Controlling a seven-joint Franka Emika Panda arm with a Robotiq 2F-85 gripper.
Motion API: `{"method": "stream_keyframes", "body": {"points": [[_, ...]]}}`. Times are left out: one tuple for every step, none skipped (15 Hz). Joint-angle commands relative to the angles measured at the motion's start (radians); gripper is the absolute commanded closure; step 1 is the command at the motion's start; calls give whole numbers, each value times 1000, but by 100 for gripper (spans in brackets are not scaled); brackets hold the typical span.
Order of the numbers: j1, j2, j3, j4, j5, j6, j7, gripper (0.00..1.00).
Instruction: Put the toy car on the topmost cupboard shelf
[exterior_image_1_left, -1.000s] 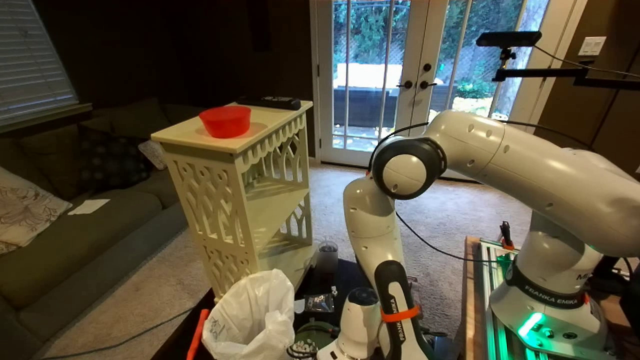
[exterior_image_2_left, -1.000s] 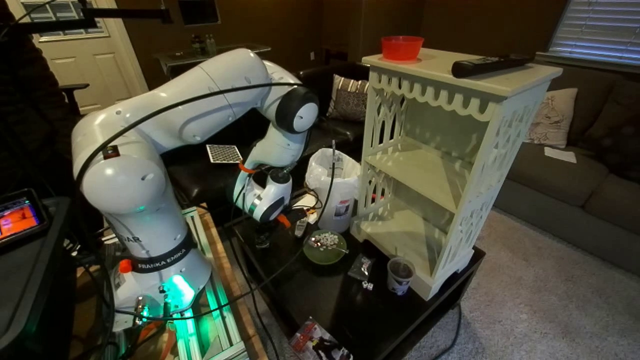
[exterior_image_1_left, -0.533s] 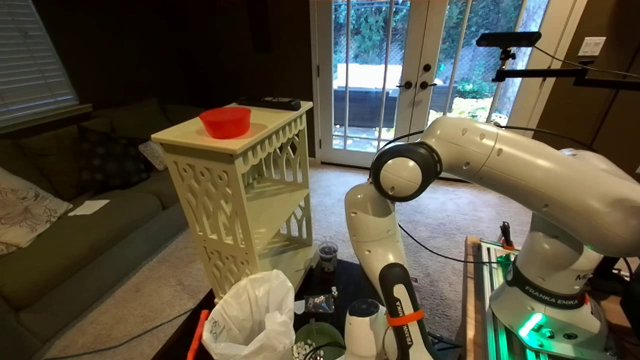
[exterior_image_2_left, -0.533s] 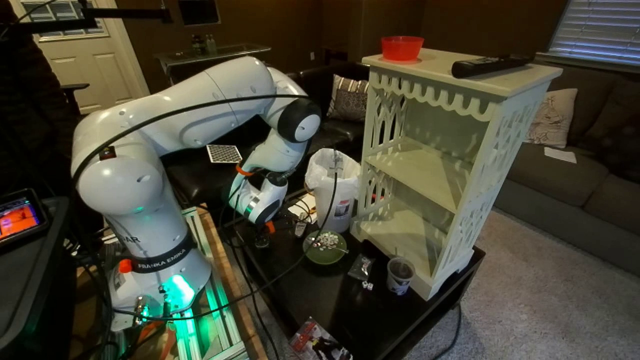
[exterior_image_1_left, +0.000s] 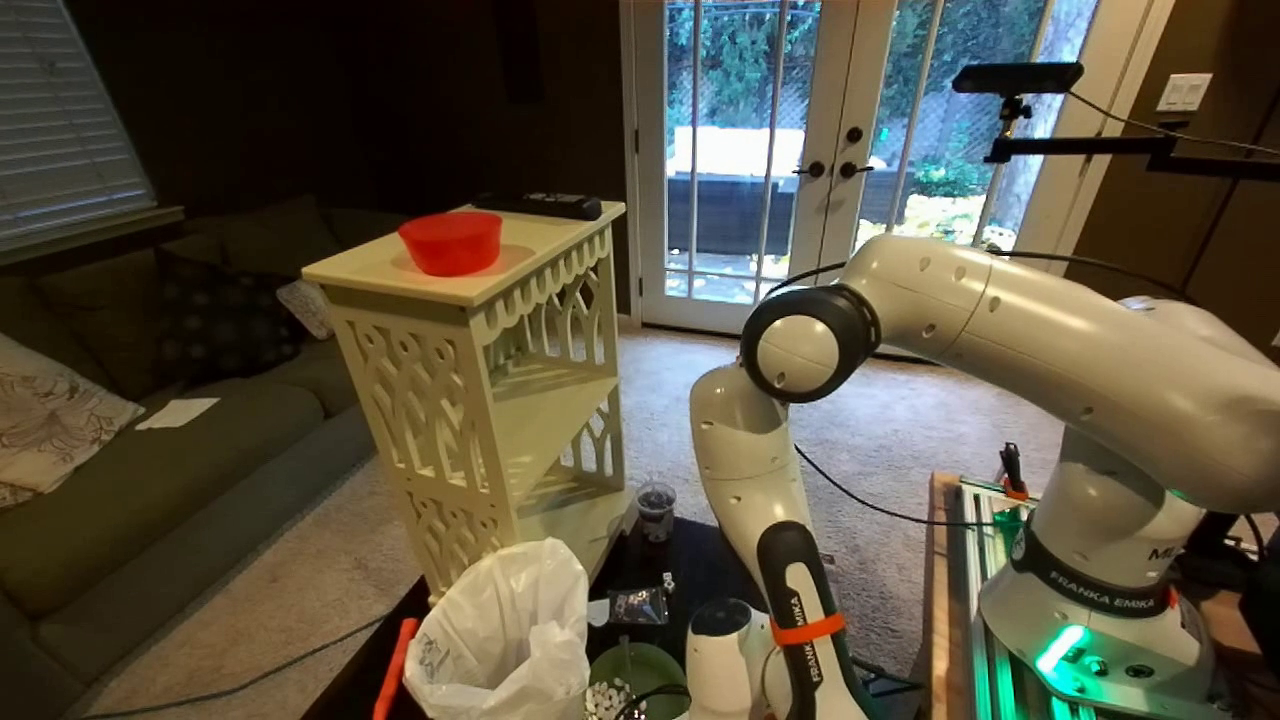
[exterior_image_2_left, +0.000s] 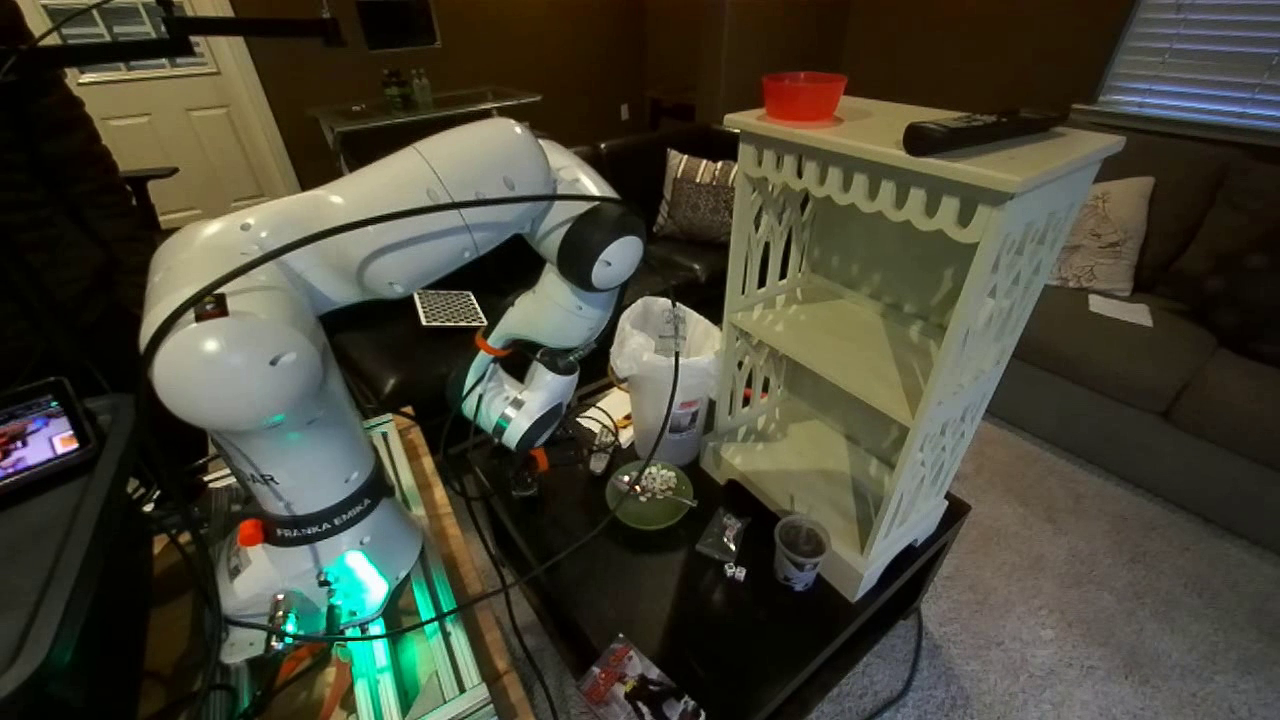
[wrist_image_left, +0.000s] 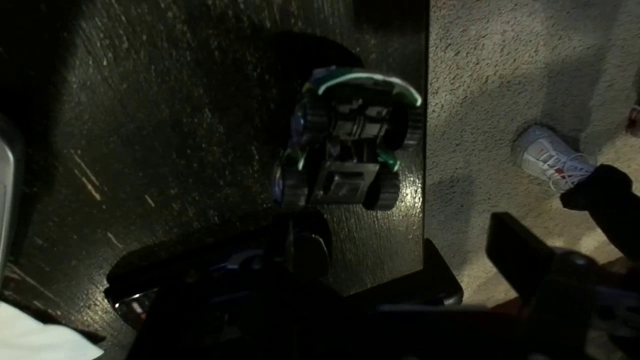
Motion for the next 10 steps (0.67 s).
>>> {"method": "stream_keyframes", "body": {"points": [[20, 41, -12, 64, -28, -17, 38, 0], [30, 49, -17, 74, -26, -7, 40, 0], [57, 54, -34, 89, -15, 10, 48, 0], [72, 63, -43, 104, -15, 18, 49, 0], [99, 69, -60, 121, -10, 20, 55, 0], [122, 78, -72, 142, -4, 16, 63, 0], [131, 88, -77, 158, -6, 6, 71, 0], [140, 99, -81, 174, -9, 1, 80, 0], [151, 110, -85, 189, -10, 2, 90, 0], [161, 120, -88, 202, -11, 3, 99, 0]]}}
